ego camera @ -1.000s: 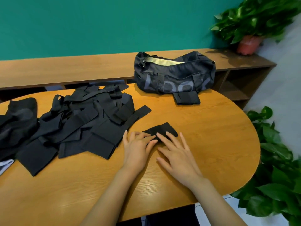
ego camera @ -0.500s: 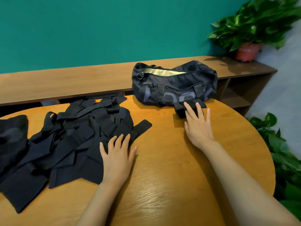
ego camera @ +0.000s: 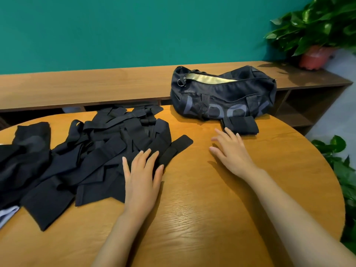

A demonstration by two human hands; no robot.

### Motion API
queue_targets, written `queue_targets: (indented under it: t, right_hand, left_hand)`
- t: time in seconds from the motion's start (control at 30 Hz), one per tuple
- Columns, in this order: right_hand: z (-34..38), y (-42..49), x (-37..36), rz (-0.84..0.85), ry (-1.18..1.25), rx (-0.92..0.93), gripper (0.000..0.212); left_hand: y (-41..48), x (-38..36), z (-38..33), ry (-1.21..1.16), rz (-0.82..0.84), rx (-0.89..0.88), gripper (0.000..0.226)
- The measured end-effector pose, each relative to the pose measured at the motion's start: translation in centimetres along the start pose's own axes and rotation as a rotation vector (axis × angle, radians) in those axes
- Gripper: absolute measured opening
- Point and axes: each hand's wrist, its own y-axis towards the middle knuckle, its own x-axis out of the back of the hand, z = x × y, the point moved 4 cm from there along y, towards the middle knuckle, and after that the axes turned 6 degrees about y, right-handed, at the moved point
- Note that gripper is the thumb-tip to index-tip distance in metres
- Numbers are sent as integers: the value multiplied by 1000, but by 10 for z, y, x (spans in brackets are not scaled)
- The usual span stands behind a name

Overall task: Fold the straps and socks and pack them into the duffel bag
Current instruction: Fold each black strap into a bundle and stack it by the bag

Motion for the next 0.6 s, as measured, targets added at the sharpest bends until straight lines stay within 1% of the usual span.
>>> queue_targets:
  t: [0.1, 0.17, 0.23, 0.33, 0.4, 0.53, 0.6]
  right_hand:
    - [51, -23, -30, 90, 89, 106, 42]
    - [82, -38, -49, 121, 158, 163, 41]
    - [108, -49, -64, 107, 185, 194, 43]
    - [137, -62, -79, 33, 220, 200, 46]
    - [150, -67, -87, -10, 213, 200, 47]
    - [160, -68, -102, 3, 94, 163, 55]
    - [163, -64, -102, -28, 28, 192, 50]
  left_hand:
    - [-14, 10, 17, -6, -34, 62, 42]
    - [-25, 14, 29, -8, -46, 105, 39]
    - [-36, 16, 40, -13, -57, 145, 38]
    - [-49, 19, 51, -53, -63, 201, 40]
    - [-52, 19, 53, -109, -57, 216, 42]
    - [-52, 19, 54, -139, -56, 224, 36]
    - [-51, 20, 54, -121, -51, 230, 38]
